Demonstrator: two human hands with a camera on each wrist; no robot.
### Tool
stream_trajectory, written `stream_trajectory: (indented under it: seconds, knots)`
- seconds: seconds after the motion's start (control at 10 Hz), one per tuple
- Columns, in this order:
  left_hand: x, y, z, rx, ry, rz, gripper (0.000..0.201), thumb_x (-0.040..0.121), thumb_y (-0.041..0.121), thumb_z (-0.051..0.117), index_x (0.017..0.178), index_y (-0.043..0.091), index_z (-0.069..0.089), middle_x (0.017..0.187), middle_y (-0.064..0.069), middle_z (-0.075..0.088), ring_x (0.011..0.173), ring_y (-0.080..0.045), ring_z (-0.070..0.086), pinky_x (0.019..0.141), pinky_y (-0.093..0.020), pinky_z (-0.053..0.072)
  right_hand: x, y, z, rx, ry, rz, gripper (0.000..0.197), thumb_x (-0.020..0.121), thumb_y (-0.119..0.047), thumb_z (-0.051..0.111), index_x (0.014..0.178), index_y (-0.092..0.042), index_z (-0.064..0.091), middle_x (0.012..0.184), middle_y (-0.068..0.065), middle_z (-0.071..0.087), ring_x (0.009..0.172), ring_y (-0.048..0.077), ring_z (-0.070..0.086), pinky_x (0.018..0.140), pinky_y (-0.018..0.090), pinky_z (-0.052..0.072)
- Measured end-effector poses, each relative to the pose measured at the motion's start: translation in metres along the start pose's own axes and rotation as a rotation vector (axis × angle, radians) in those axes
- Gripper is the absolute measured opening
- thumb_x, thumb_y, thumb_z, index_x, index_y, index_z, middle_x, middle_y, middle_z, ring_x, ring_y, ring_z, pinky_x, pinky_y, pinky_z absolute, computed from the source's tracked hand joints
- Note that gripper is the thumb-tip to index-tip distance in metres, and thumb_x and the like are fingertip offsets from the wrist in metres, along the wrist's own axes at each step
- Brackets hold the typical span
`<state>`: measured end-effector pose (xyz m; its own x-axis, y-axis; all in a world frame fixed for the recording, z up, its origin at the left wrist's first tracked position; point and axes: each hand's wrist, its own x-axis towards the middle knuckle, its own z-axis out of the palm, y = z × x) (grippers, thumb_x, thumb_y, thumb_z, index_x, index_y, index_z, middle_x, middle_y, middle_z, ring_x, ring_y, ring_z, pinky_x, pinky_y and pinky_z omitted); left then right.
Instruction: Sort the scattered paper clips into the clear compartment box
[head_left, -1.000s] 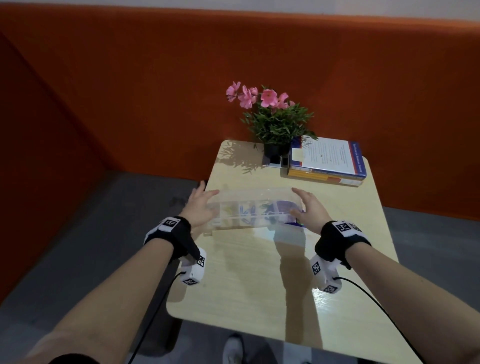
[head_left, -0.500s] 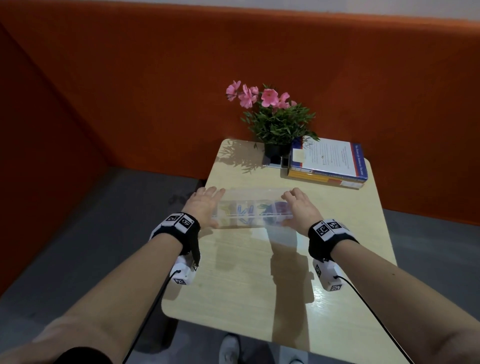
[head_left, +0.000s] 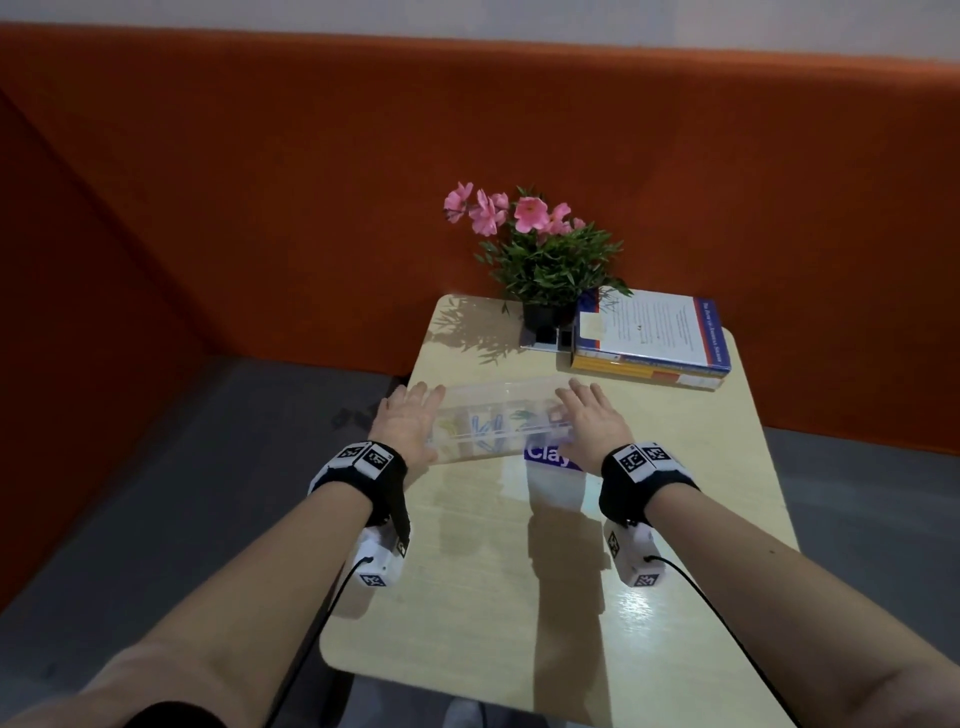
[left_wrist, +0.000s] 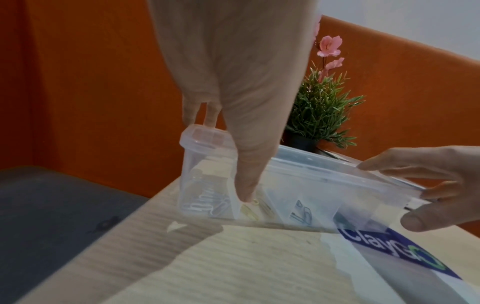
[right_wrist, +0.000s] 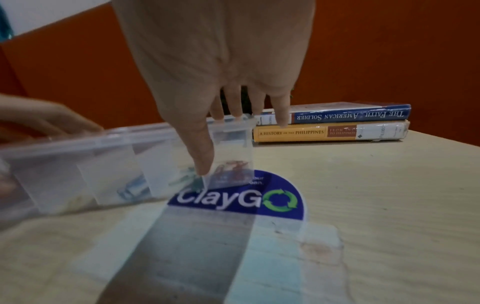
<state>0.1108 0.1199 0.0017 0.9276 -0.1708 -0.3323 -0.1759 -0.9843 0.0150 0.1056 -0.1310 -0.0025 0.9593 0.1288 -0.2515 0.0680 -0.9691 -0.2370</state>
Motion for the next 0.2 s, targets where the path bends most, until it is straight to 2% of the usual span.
stream_trajectory:
  seconds: [0.1, 0.2]
  knots:
    - [0.001, 0.002, -0.003, -0.055, -0.045, -0.021, 0.097, 0.083, 0.024, 0.066, 0.154, 0.023, 0.000, 0.164, -0.009, -0.002, 0.151, -0.034, -0.003, 0.122, -0.051, 0.006, -0.008, -0.006, -0.006, 0.075, 0.027, 0.023, 0.074, 0.087, -0.022, 0.058, 0.149, -0.020, 0.018, 0.160, 0.007, 0.009, 0.147, 0.030, 0.012, 0.115, 0.049, 0.028]
    - [0.001, 0.002, -0.006, -0.058, -0.032, -0.041, 0.112, 0.078, 0.043, 0.071, 0.154, 0.021, -0.009, 0.162, -0.012, -0.019, 0.150, -0.034, -0.015, 0.119, -0.055, -0.004, -0.020, -0.007, -0.009, 0.194, 0.101, 0.029, 0.066, 0.088, -0.021, 0.057, 0.147, -0.018, 0.026, 0.155, 0.013, 0.021, 0.141, 0.030, 0.027, 0.111, 0.045, 0.036]
